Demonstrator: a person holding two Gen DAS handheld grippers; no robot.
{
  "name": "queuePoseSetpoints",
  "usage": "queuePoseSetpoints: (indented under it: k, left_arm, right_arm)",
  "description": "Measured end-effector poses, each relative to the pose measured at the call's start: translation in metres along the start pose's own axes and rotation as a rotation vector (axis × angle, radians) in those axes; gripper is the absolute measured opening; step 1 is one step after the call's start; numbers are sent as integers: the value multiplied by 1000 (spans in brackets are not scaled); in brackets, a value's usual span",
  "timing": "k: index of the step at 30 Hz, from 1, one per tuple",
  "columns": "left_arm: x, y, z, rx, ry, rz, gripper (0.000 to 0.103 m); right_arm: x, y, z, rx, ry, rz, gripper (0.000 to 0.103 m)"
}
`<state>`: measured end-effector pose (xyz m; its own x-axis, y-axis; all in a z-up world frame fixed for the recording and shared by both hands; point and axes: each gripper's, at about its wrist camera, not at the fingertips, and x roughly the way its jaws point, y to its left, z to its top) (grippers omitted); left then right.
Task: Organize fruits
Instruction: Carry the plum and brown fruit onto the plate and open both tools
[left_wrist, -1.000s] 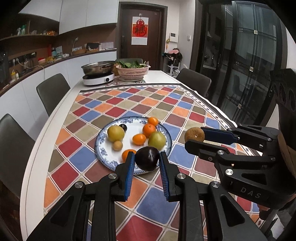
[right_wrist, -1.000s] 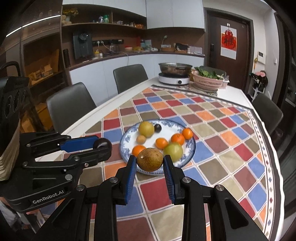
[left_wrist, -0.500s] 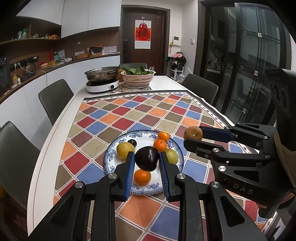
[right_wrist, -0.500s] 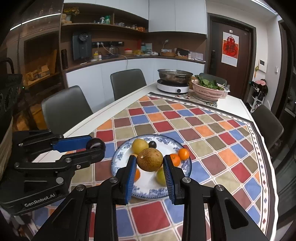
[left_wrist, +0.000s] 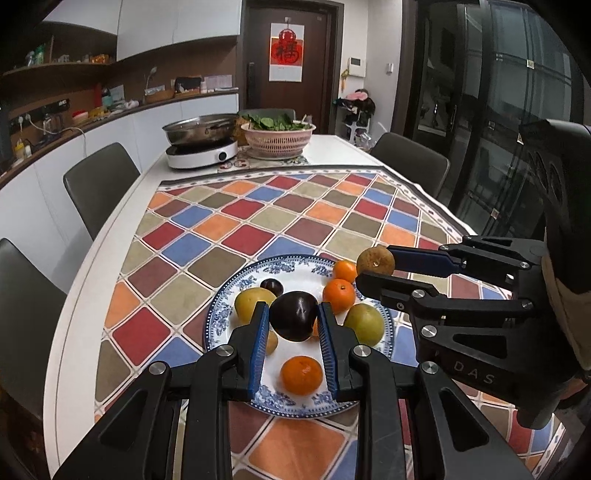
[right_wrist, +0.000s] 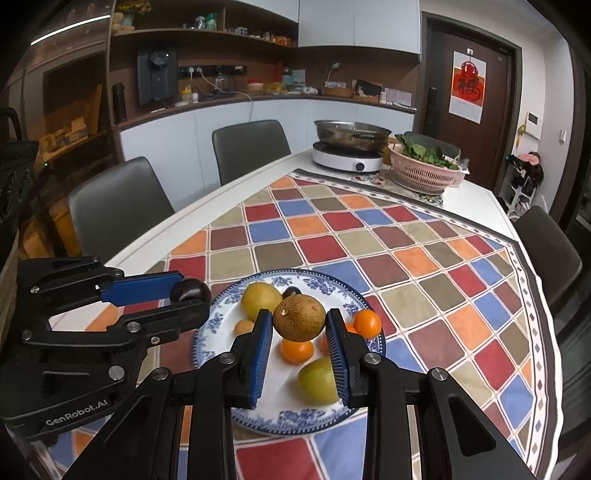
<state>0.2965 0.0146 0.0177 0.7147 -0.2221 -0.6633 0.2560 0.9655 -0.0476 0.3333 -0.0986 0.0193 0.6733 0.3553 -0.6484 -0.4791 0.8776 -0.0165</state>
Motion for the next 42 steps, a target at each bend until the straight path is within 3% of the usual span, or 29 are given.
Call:
queuePoseSetpoints:
  k: [22, 27, 29, 31, 42]
  left_arm:
    - [67, 15, -2, -11, 108, -39, 27]
    - [69, 10, 0, 15, 114, -41, 29]
    - [69, 14, -1, 2, 110, -29, 39]
    - [66, 14, -1, -2, 103, -15, 42]
    - [48, 15, 1, -20, 72, 49, 42]
  right_arm:
    - [88, -22, -1, 38, 140, 51, 31]
    - [93, -23, -2, 42, 145, 51, 31]
    - [94, -24, -2, 48, 146, 52, 32]
    - [94, -26, -1, 55, 146, 49, 38]
    - [69, -33, -1, 87, 105, 3, 39]
